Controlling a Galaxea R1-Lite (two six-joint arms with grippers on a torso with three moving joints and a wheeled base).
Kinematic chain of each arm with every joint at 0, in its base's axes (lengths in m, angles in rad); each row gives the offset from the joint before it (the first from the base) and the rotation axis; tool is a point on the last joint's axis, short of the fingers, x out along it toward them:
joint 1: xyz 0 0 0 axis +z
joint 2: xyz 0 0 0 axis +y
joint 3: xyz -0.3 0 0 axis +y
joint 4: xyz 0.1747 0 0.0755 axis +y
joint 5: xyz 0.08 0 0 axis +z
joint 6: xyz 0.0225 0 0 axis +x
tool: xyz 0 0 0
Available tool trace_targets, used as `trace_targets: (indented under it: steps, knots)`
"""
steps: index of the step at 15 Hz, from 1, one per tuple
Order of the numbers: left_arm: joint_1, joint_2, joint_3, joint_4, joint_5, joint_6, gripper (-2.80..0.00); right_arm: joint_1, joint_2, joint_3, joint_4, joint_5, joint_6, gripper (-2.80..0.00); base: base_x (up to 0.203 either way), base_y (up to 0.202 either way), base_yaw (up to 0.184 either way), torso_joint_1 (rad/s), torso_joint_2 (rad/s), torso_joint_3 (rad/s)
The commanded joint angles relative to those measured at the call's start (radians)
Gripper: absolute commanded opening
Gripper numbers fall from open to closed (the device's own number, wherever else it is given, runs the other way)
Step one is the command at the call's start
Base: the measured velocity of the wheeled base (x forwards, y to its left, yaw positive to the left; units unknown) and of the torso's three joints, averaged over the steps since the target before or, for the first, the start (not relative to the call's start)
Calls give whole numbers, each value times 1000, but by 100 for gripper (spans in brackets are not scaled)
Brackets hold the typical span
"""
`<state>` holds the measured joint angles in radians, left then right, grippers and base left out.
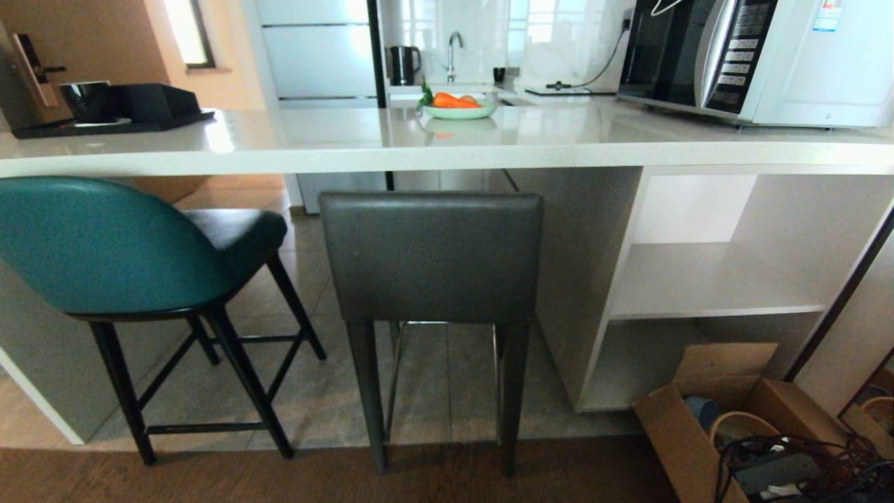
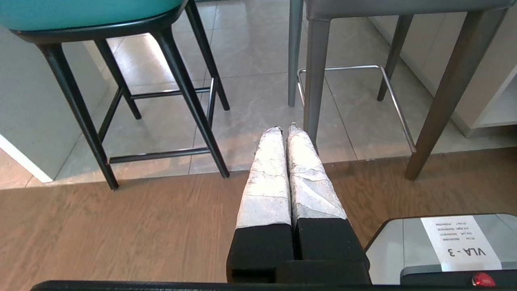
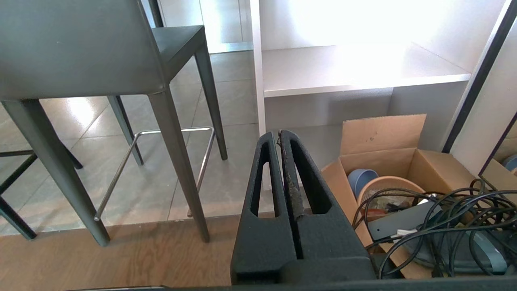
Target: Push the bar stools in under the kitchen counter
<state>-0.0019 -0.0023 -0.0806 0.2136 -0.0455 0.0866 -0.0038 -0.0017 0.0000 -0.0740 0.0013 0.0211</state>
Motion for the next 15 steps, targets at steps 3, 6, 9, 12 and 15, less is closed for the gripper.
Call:
trace_targets:
  steps: [3,6,9,12,15]
  knots:
    - [-1,2,4,-10,1,-8,-280,0,3,28,-1,0,0,-280,0,0,0,0,0,0]
    - [-1,2,4,-11,30,-73,-280,1,3,28,-1,-1,5,-280,0,0,0,0,0,0]
    - [-3,2,4,-11,32,-74,-280,1,3,28,-1,-1,5,-280,0,0,0,0,0,0]
    - [-1,3,2,-11,39,-78,-280,-1,3,28,-1,-1,7,-280,0,0,0,0,0,0]
    - [-1,2,2,-11,41,-77,-280,1,3,28,-1,-1,7,-280,0,0,0,0,0,0]
